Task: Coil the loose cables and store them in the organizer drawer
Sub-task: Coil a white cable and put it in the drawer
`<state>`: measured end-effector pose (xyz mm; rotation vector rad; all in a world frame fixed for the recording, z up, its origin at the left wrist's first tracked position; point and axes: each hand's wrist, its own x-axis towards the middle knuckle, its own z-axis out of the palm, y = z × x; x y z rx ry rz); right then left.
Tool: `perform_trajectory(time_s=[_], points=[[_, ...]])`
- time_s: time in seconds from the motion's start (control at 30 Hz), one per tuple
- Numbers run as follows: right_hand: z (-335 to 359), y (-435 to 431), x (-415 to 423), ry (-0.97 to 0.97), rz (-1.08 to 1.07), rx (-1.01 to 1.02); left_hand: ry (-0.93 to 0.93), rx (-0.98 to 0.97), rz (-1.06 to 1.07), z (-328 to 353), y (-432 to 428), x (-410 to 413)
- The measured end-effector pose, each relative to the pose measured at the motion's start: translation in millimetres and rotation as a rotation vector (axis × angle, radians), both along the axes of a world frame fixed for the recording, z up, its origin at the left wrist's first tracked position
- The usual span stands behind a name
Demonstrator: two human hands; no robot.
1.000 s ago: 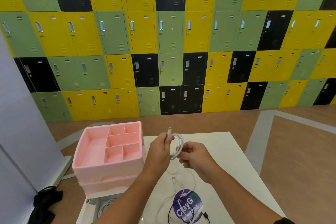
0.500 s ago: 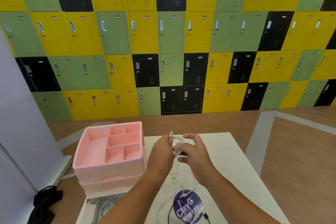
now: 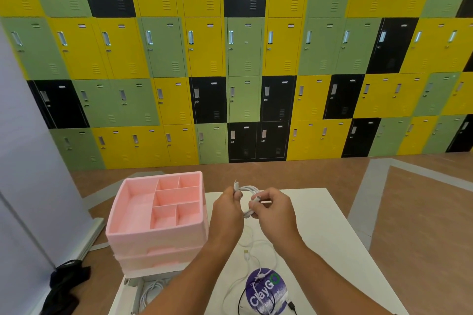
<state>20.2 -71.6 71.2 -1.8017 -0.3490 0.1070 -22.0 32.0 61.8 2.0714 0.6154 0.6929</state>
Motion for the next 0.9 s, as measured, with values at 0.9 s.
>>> perform_trajectory(time_s=[0.9], points=[[-7.5,6.9,12.9,0.461,0.095,0.300,-0.116,-0.585,-0.146,-13.2,42.9,-33.4]])
